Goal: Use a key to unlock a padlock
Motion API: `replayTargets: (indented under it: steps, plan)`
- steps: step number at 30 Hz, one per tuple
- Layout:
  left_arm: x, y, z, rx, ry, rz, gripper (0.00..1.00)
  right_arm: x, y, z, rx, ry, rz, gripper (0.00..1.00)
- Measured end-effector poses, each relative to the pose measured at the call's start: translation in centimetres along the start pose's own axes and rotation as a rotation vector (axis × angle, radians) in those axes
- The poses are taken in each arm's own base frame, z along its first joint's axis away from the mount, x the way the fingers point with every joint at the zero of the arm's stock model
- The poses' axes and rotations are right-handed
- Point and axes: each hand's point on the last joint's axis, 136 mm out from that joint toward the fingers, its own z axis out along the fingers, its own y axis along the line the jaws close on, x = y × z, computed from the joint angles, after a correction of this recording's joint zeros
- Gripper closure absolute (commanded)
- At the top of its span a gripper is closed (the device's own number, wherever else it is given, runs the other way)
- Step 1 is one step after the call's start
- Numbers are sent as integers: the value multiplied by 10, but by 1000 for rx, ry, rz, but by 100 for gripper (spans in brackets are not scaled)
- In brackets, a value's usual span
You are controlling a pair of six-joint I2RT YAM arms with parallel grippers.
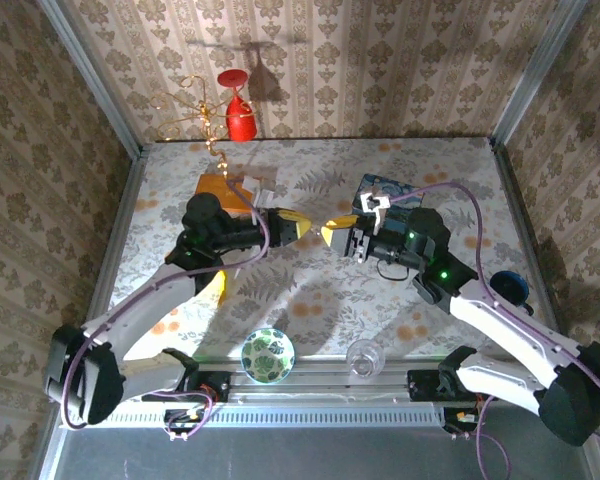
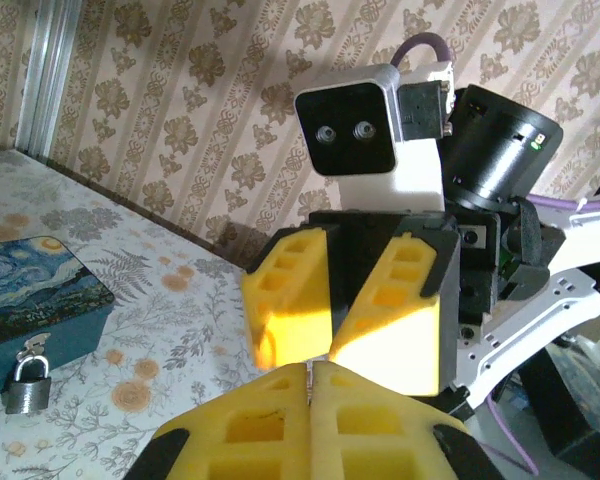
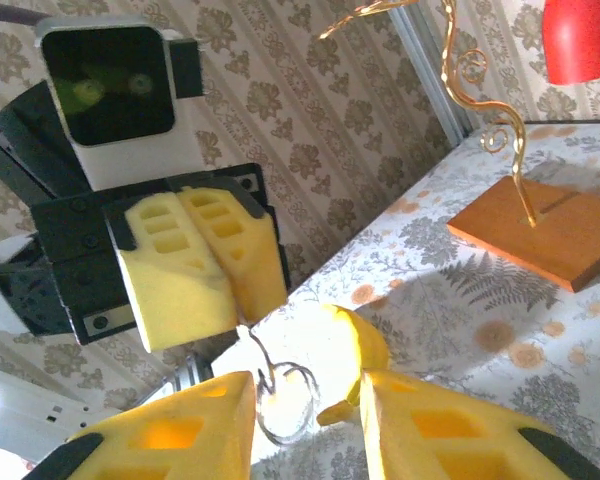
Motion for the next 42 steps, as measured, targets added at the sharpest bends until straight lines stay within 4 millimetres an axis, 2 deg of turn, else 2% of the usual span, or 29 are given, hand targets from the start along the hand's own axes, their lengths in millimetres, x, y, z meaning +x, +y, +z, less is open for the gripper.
replayTargets:
  steps: [7, 12, 18, 30, 35, 42]
  plan:
    - [-4, -11, -4, 7, 24, 54, 100, 2, 11, -6, -36, 21, -38, 55]
    - [1, -19, -2, 44, 57, 55, 100, 8, 26, 1, -137, 70, -45, 55]
    - [7, -32, 2, 99, 90, 64, 100, 6, 43, 10, -218, 97, -77, 59]
    - [7, -36, 0, 95, 89, 80, 100, 4, 47, 11, -237, 98, -103, 64]
    - [5, -39, -2, 97, 85, 88, 100, 3, 50, 9, -247, 96, -107, 69]
    - [5, -39, -2, 97, 84, 89, 100, 4, 51, 9, -257, 101, -110, 69]
